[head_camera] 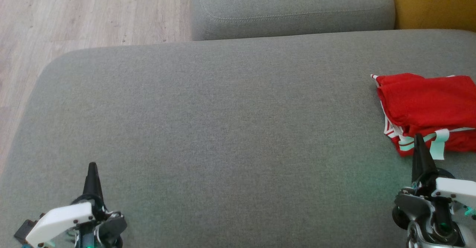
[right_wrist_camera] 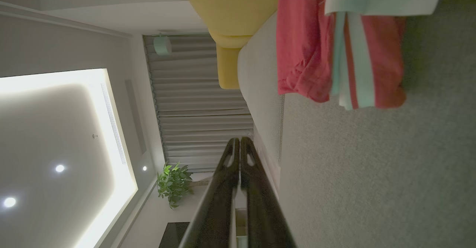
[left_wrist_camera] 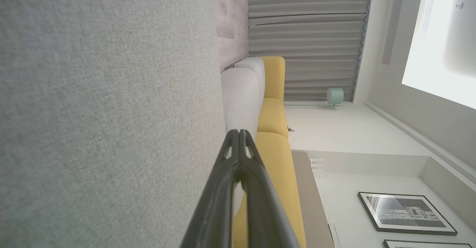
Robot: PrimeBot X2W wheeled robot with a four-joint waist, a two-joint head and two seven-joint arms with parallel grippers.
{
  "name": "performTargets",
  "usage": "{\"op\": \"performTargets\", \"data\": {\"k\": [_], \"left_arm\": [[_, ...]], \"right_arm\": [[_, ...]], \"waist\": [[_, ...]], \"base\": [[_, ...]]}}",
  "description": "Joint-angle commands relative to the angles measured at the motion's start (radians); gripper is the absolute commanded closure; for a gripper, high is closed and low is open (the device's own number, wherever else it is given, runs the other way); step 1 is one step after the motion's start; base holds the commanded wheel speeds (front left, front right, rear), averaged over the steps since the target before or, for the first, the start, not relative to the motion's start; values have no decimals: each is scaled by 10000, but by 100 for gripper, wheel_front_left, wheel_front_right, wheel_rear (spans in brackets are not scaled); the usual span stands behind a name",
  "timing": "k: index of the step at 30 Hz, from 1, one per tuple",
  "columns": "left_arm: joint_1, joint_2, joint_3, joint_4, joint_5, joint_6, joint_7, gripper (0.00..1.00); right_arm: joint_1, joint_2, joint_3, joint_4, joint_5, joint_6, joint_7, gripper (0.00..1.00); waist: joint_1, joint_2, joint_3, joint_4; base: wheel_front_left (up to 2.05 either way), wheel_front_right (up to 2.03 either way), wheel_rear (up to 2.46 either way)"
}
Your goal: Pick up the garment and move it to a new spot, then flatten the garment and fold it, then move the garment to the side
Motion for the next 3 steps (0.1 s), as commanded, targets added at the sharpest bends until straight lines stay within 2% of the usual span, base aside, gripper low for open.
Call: {"op": "performTargets", "data": {"k": [1, 3], "left_arm": [[-514, 51, 416, -367, -55, -69, 71, 100], [-514, 51, 416, -367, -55, -69, 71, 100]], "right_arm": [[-352, -132, 169, -382, 60, -7, 82, 100], [-353, -129, 165, -381, 57, -7, 86, 100]], "waist": [[0, 0, 0, 0], [0, 0, 0, 0]], "base": [[0, 0, 0], [0, 0, 0]]}}
